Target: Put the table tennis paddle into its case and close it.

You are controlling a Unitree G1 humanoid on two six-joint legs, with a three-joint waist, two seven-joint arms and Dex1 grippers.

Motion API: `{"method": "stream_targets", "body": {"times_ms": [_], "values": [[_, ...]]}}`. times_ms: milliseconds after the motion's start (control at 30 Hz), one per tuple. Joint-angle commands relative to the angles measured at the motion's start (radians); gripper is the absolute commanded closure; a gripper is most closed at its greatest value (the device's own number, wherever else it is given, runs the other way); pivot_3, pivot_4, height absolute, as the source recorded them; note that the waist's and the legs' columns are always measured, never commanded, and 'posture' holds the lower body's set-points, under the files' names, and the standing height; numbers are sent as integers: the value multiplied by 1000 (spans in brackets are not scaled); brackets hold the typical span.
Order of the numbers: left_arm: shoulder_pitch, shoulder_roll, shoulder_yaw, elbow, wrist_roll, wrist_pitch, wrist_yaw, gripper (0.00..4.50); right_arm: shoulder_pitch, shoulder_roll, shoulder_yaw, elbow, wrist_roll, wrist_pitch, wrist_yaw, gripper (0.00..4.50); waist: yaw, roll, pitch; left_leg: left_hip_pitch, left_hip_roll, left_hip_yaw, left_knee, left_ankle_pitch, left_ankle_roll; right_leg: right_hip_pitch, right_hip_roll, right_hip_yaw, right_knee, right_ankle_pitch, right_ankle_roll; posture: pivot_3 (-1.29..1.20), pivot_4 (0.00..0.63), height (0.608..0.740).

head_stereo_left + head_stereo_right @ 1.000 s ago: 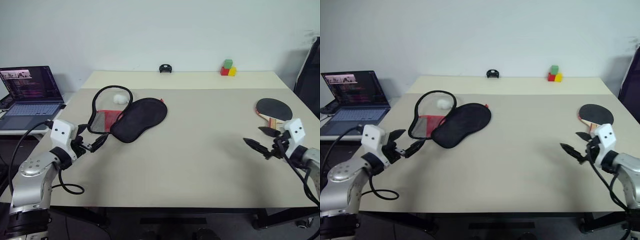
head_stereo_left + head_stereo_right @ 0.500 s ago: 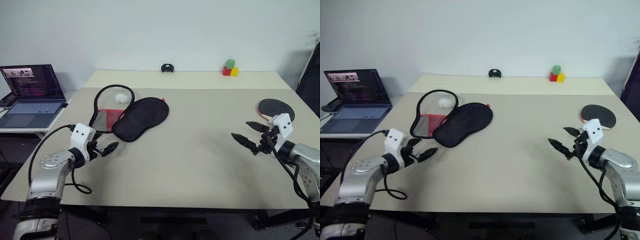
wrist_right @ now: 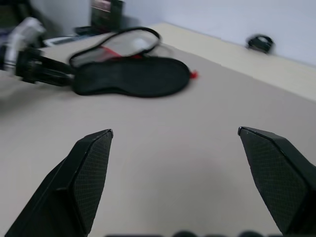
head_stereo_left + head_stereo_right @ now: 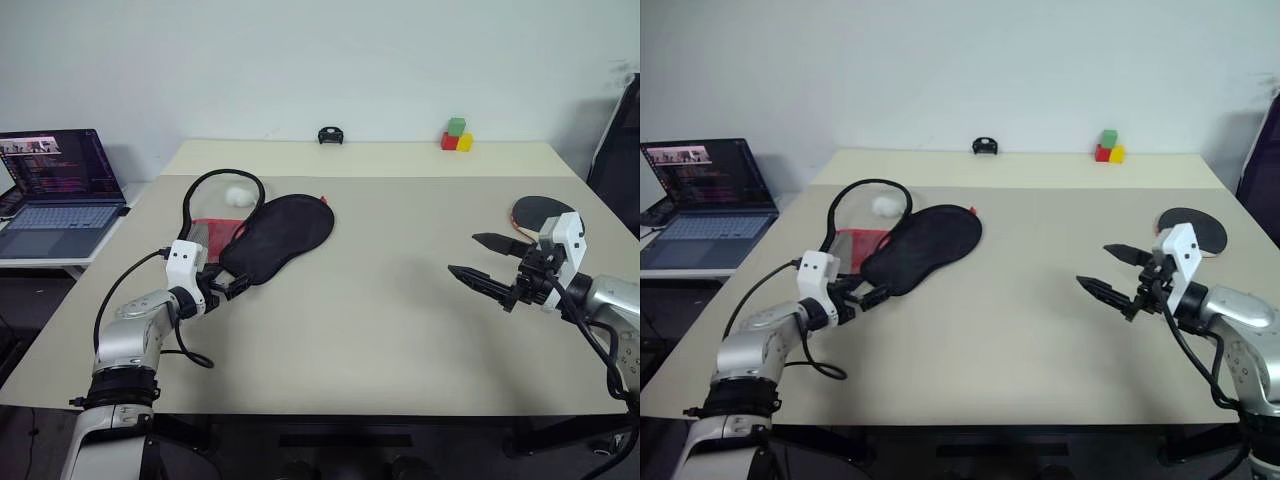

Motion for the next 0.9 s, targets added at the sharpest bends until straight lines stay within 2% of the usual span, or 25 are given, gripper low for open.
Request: {"method": "stream_targets", "body": {"times_ms": [33, 333, 567, 900], "values": [[-22, -9, 37, -12, -43, 44, 16, 0, -25, -16, -2, -27, 11, 3, 6, 55, 1, -2, 1, 0, 0, 0, 0, 0, 0, 0, 0, 0, 0, 0, 0, 0, 150, 740], [-75, -78, 102, 43, -103, 135, 108, 0, -39, -10, 7, -24, 9, 6, 3, 55, 7, -2, 1, 0, 0, -1, 0, 0, 0, 0, 0, 0, 1, 0, 0, 0, 150, 740], [-195, -106, 112, 161, -107, 154, 144, 0, -56, -10, 16, -10, 8, 3, 4, 55, 28, -2, 1, 0, -1, -1, 1, 0, -1, 0, 0, -1, 1, 0, 0, 0, 150, 740], [-327, -125, 81, 319, -73, 147, 160, 0, -38, -6, 6, -31, 21, 13, -13, 55, 31, -3, 1, -1, -1, -2, 1, 0, -1, 0, 0, -2, 1, 0, 0, 0, 150, 740]]}}
